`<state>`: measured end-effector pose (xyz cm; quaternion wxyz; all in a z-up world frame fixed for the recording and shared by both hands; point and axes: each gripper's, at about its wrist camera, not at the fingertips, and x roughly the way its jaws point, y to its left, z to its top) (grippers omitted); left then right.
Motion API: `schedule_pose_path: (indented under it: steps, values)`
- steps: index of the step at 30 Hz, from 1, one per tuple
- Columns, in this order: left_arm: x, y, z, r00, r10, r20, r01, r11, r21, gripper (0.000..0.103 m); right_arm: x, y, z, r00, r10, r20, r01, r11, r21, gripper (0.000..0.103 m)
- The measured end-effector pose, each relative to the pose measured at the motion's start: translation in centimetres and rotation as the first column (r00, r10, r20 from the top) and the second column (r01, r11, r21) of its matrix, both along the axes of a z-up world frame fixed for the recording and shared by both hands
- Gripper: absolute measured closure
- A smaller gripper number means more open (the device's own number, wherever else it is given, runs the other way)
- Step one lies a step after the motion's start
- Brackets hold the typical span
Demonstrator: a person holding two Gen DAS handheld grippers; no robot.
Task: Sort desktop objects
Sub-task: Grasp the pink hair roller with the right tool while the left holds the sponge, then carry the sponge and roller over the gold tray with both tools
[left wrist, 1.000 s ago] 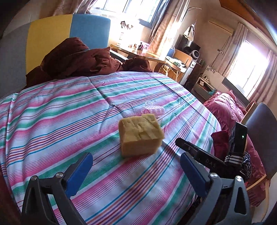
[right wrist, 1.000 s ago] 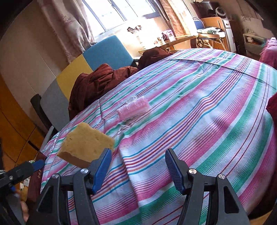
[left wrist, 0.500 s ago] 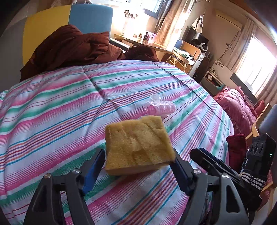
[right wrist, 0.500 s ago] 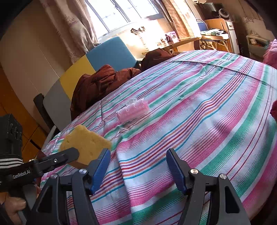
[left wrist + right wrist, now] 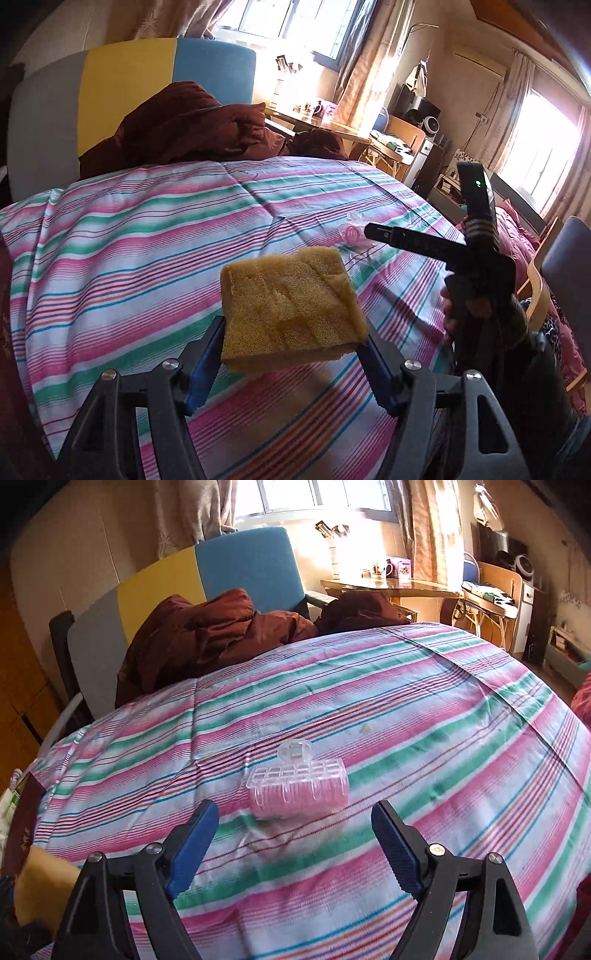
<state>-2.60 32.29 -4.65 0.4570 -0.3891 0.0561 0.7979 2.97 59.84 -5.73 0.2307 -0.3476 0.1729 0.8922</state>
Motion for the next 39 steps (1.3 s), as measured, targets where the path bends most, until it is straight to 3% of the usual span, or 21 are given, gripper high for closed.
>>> schedule_pose_path:
  steps: [7,10,19,30,39]
  values:
    - [-0.9,-0.7,-1.1,1.0,0.015,0.025,-0.016,1.0,0.014,0.032,-1.9,0.7,-0.9,0.998,0.008,0.062,-0.009,1.0,0.016,0.019]
    - [-1.0,-0.2,-1.4,1.0,0.011,0.02,-0.011,1.0,0.013,0.031,-2.2,0.9,-1.3,0.997,0.011,0.077,-0.011,1.0,0.011,0.038]
    - [-0.8,-0.4,-1.8,1.0,0.01,0.021,-0.01,1.0,0.027,0.032,-1.9,-0.6,-0.9,0.997,0.049,0.065,-0.05,0.999,0.016,0.038]
    - [1.3,-4.4,-0.1,0.999,0.052,0.005,-0.052,0.997,0.062,0.033,-0.4,-9.2,-0.7,0.97,0.241,0.013,-0.241,0.97,-0.039,0.038]
    - [2.4,-12.1,3.5,0.982,0.184,-0.05,-0.175,0.974,0.142,0.033,-2.3,-16.0,2.0,0.922,0.375,-0.101,-0.383,0.92,-0.078,0.038]
